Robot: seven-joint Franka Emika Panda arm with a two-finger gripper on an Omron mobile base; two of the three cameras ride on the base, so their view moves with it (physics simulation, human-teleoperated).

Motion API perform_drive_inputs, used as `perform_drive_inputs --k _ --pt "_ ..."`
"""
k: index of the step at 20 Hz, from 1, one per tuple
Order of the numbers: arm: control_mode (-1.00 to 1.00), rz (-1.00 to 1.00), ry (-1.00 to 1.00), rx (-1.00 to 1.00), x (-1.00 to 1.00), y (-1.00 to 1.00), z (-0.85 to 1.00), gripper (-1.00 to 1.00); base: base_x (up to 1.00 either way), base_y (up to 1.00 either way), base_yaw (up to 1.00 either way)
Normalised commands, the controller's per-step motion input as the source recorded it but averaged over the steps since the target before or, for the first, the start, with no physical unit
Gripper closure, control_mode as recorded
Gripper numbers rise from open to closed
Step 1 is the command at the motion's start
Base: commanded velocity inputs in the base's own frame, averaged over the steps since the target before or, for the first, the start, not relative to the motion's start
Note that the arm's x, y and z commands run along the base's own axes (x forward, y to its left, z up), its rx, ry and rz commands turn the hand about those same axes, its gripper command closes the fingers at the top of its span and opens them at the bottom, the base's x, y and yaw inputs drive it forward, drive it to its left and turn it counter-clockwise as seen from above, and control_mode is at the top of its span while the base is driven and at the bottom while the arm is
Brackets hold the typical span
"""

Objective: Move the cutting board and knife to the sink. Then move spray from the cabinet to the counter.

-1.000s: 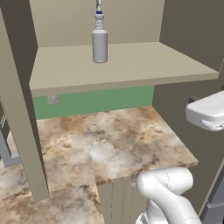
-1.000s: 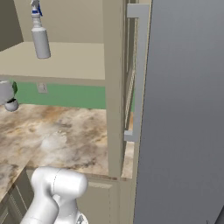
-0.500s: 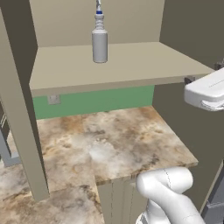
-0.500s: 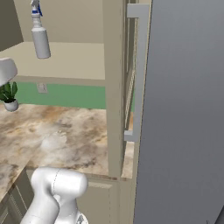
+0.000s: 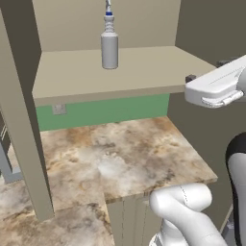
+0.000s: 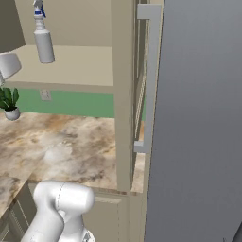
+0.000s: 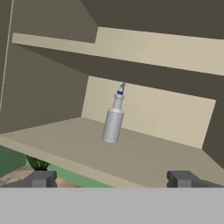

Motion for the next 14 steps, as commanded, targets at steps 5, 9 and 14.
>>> perform_drive_inputs --k 5,9,14 --pt "-1.00 0.00 -0.03 0.02 0.49 0.10 -0.09 -1.00 0.00 0.00 0.00" --pt "-1.00 -0.01 -0.12 0.01 0.32 0.17 -0.02 -1.00 0.00 0.00 0.00" --pt "-1.00 -0.02 -0.05 0.02 0.22 0.12 0.00 -1.00 0.00 0.00 0.00"
